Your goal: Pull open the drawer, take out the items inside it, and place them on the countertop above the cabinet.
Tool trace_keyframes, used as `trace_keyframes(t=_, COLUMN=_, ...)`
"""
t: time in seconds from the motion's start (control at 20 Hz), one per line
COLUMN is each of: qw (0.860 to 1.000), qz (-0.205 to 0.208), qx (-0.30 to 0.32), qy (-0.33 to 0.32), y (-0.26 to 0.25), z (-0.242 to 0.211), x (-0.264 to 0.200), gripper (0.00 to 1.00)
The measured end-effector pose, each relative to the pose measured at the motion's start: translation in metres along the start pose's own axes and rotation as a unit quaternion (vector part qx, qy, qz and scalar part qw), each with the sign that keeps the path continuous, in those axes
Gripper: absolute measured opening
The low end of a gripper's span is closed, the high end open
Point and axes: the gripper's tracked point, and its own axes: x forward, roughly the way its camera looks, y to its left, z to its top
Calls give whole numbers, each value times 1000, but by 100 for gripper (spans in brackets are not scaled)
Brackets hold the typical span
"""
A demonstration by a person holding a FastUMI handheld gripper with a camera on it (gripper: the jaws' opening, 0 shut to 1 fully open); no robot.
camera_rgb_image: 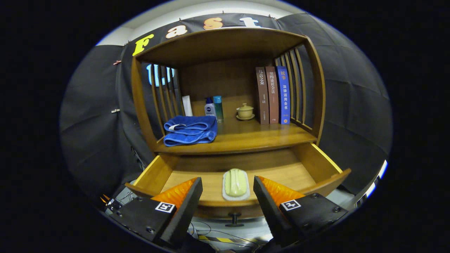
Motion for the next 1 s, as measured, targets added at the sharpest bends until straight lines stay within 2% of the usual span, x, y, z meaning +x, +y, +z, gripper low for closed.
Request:
trace_keyframes(t=0.15, qw=997, qz=4, qx=-1, qy=80, y=7, z=-6, x=43, gripper=94)
trace_keyframes(t=0.2, qw=995, qz=8, qx=3, qy=100, y=7, z=-8, x=57, gripper=97)
trace_keyframes(t=0.4, qw=985, qz=-1, qx=-8, qy=173, y=3, z=-23, x=97, gripper=97)
trace_keyframes(t=0.65, qw=965, qz=-7, qx=-6, qy=261, y=-3, z=-56, x=128, gripper=97)
trace_keyframes(t=0.75, qw=956, qz=-10, qx=-3, qy=293, y=-6, z=-69, x=132, gripper=91)
trace_keyframes(t=0.85, qw=951, qz=-16, qx=-15, qy=310, y=-11, z=-77, x=138, gripper=90)
trace_keyframes(t=1.0, qw=941, qz=-18, qx=-26, qy=337, y=-13, z=-89, x=141, gripper=68)
